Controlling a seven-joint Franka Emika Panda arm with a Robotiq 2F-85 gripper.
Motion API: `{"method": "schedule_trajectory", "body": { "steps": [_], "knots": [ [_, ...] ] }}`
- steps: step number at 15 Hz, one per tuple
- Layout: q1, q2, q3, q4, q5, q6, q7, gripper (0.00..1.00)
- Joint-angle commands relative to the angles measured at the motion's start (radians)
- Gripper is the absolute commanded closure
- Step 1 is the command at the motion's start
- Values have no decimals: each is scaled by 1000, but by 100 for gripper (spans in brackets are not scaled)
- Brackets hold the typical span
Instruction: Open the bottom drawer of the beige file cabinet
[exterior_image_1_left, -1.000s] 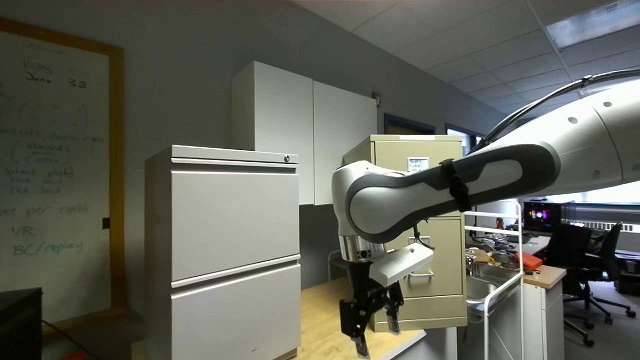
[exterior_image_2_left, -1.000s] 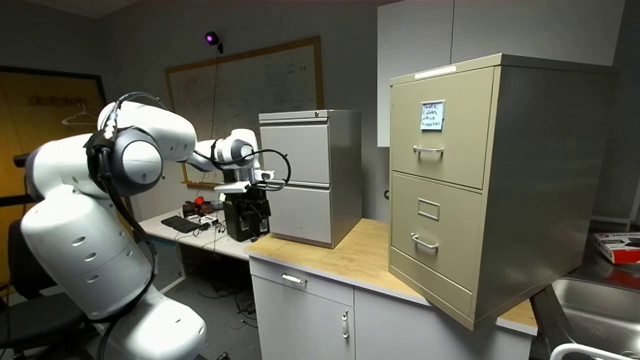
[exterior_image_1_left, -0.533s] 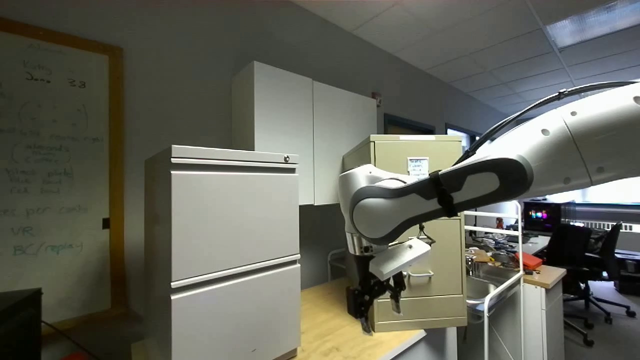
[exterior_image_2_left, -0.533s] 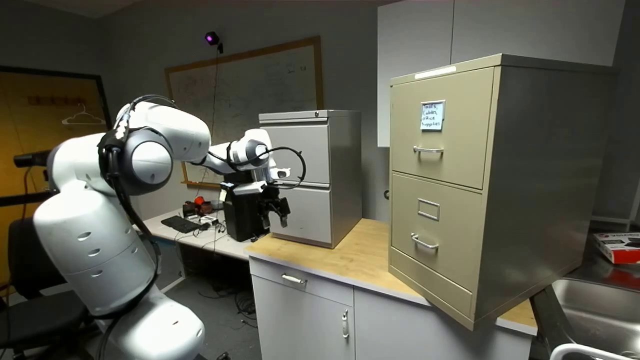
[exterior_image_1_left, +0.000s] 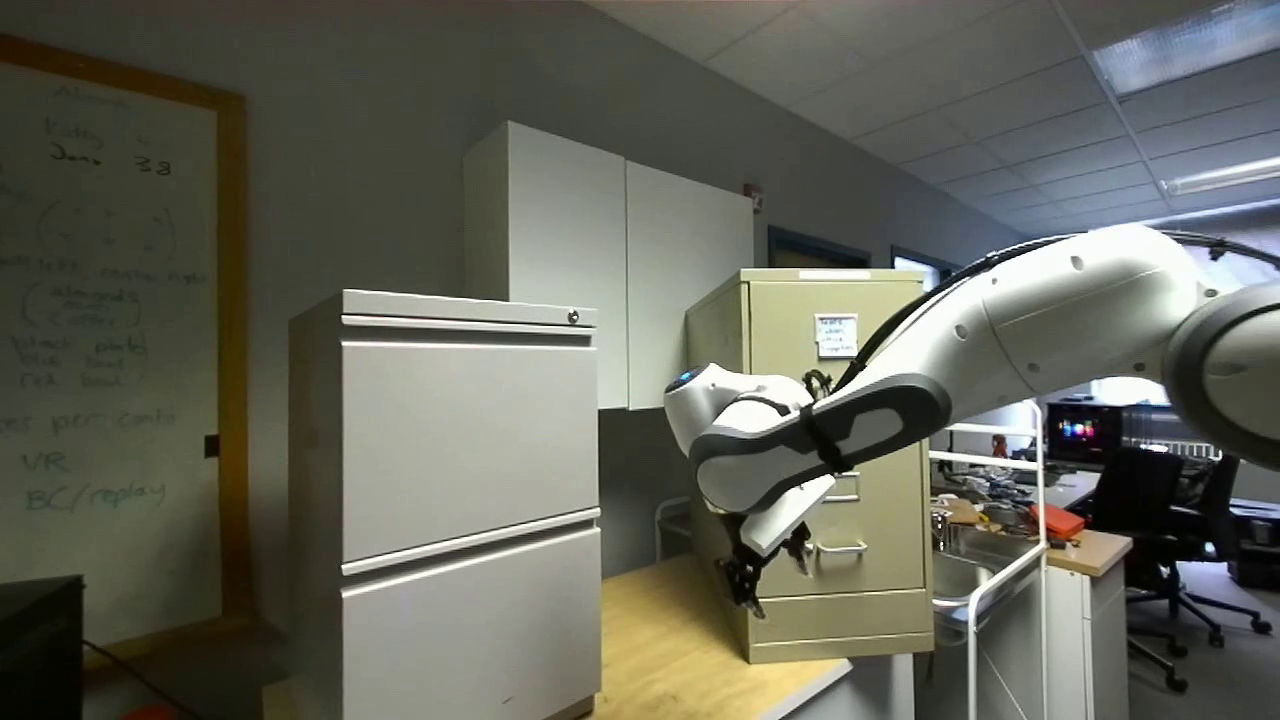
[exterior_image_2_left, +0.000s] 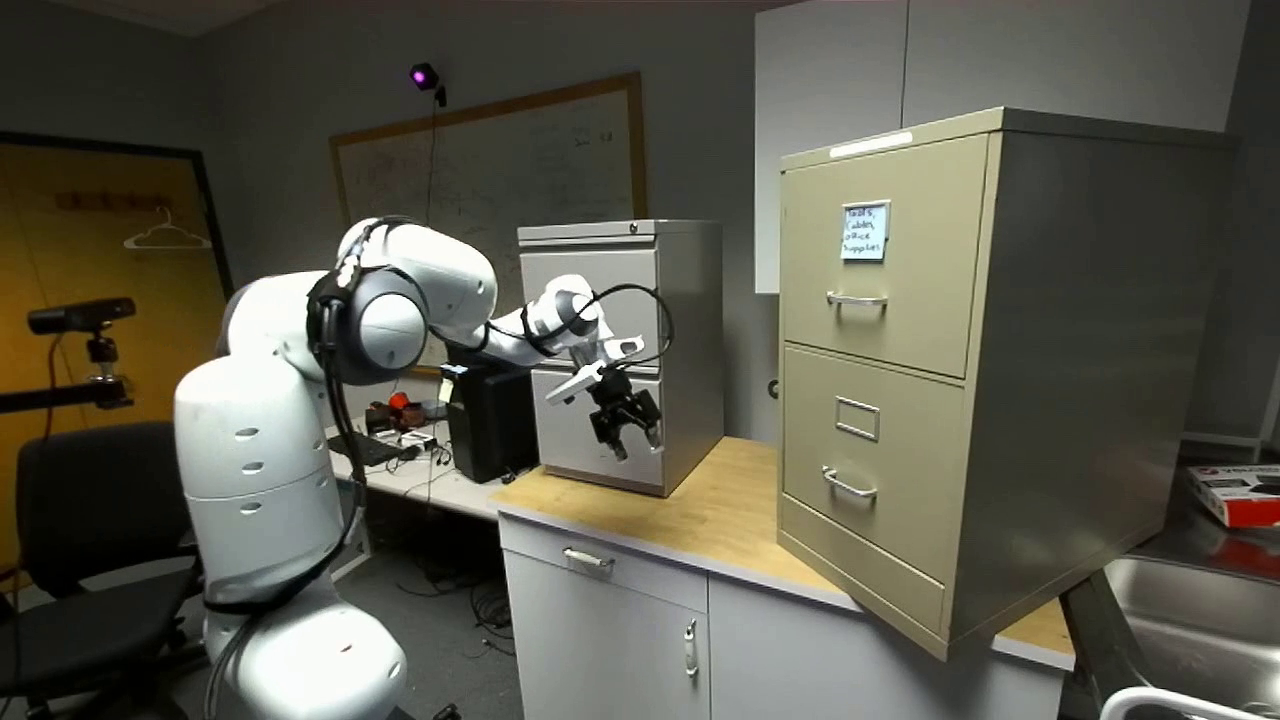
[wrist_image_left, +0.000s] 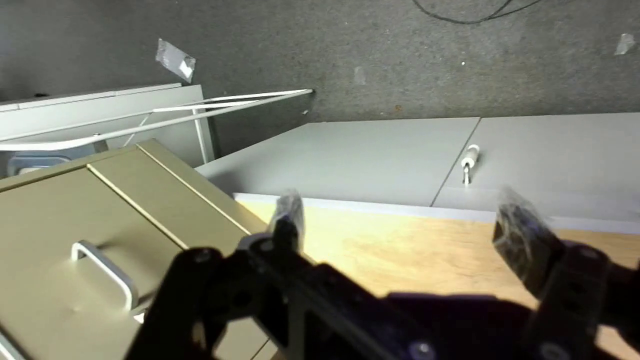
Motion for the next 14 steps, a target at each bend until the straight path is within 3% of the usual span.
{"method": "schedule_trajectory", "body": {
  "steps": [1, 7, 14],
  "knots": [
    [-16, 142, -76, 212, -25, -20, -18, 0],
    [-84, 271, -203, 441, 93, 10, -16, 0],
    [-199, 347, -301, 526, 342, 69, 49, 0]
  ]
}}
